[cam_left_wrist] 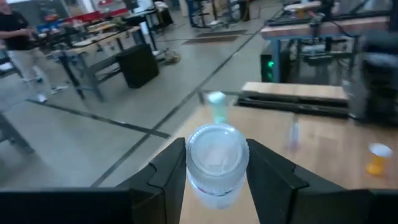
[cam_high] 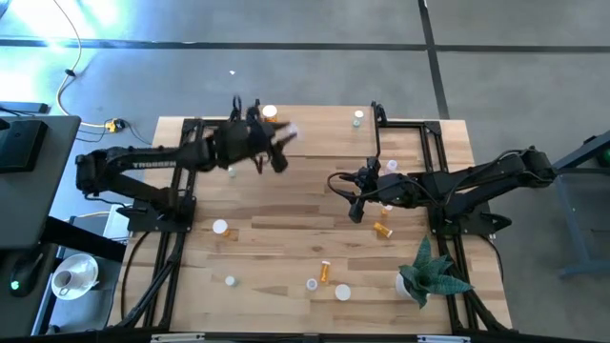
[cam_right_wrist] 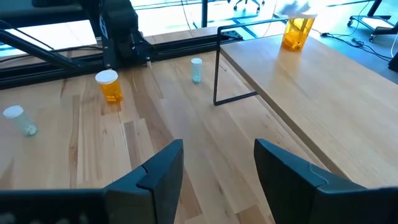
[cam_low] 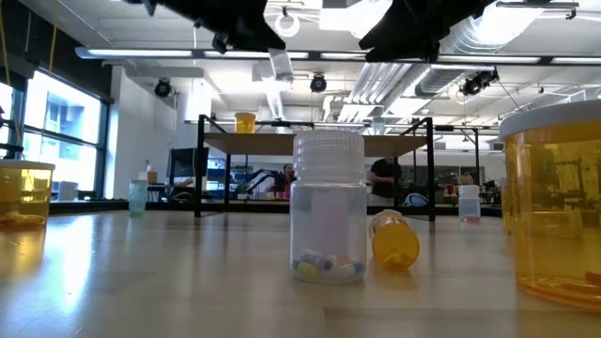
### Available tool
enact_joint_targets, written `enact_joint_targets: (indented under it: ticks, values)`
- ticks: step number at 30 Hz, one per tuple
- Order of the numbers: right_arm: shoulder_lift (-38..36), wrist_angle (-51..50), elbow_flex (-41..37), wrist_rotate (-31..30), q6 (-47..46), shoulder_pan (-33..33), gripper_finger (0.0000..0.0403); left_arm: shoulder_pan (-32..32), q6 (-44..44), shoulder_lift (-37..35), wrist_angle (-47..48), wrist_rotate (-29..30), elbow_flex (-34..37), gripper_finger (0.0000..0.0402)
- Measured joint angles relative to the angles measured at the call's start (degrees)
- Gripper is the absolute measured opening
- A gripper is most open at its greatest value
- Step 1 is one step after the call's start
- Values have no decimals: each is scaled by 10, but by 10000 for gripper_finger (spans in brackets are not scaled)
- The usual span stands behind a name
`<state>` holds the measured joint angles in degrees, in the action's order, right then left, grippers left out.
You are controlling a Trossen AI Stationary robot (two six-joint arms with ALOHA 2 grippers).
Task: Pick and place medicine bottles onto shelf by color
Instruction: Put the center transparent pill bottle on the shelf
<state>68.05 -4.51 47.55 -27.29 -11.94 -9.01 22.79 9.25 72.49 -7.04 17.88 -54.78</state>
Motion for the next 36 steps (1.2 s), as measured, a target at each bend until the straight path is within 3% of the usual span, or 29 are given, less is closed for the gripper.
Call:
enact_joint_targets:
  ticks: [5,10,23,36]
  values:
    - [0,0,0,0,0,0,188,65,-21,30,71,-35,-81,133]
    - [0,0,0,0,0,0,188,107,-62,74,93,-103,-116,133]
    - [0,-1,0,0,4,0,188,139,-76,199,102,-82,-133,133]
    - [0,-2,0,0,4,0,188,148,-78,224,114,-81,-135,133]
